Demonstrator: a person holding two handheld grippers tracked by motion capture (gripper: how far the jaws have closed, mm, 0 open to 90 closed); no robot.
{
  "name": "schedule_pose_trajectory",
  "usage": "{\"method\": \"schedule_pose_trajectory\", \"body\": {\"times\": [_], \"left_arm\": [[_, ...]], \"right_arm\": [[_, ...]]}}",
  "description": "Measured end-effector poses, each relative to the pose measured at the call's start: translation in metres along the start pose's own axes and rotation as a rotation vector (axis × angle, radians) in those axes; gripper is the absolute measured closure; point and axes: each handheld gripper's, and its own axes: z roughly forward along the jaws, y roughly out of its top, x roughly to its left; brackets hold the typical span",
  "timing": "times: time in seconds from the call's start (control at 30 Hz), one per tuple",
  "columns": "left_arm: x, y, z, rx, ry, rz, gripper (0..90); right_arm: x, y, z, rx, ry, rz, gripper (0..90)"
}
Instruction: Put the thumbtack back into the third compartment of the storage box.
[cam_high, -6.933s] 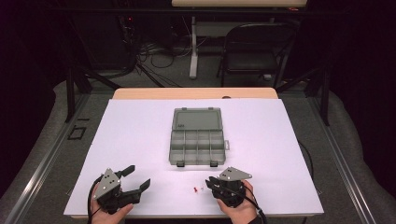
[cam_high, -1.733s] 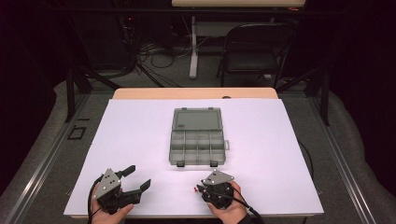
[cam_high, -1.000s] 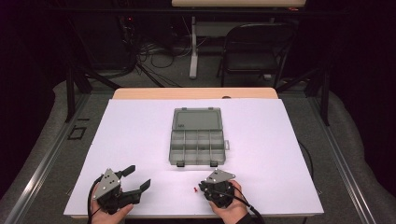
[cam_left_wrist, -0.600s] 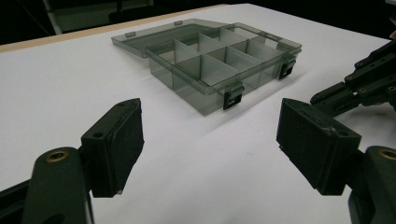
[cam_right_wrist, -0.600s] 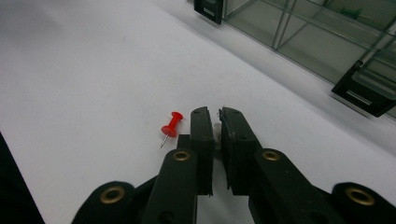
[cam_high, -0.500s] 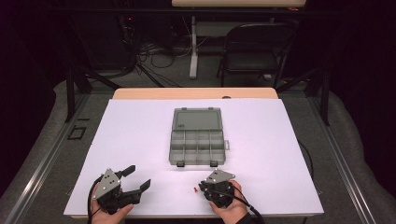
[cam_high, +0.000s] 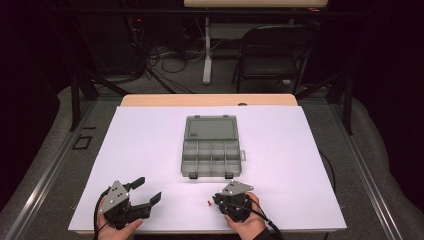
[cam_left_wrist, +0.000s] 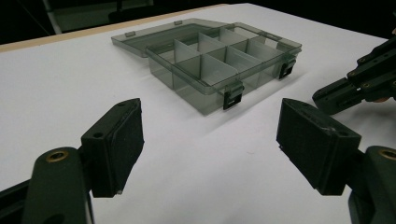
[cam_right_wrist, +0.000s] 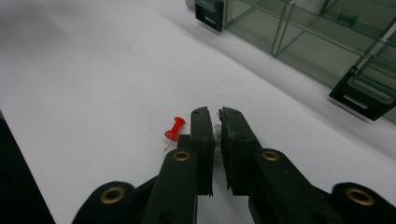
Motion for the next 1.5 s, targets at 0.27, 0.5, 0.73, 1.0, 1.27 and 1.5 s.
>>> {"method": "schedule_pose_trajectory", "body": {"times": [0.27, 0.5, 0.73, 1.0, 1.27, 1.5], "left_arm": [[0.0, 0.0, -0.001, -0.003, 0.004, -0.001, 22.9], [0.0, 0.0, -0.001, -0.003, 0.001, -0.001, 22.9], [0.0, 0.0, -0.001, -0.004, 0.004, -0.002, 22.9], [0.0, 0.0, -0.001, -0.002, 0.004, -0.002, 22.9], [0.0, 0.0, -0.001, -0.004, 0.004, -0.004, 22.9], [0.0, 0.0, -0.001, -0.004, 0.004, -0.004, 22.9]], "right_arm": [[-0.007, 0.01, -0.011, -0.038, 0.034, 0.038, 83.7], [-0.016, 0.022, -0.02, -0.045, 0.051, 0.059, 83.7], [-0.022, 0.039, -0.028, -0.065, 0.042, 0.052, 83.7], [-0.025, 0.052, -0.031, -0.071, 0.031, 0.037, 83.7], [-0.027, 0.068, -0.032, -0.082, 0.022, 0.025, 83.7], [-0.03, 0.082, -0.032, -0.089, 0.007, 0.008, 83.7]]}}
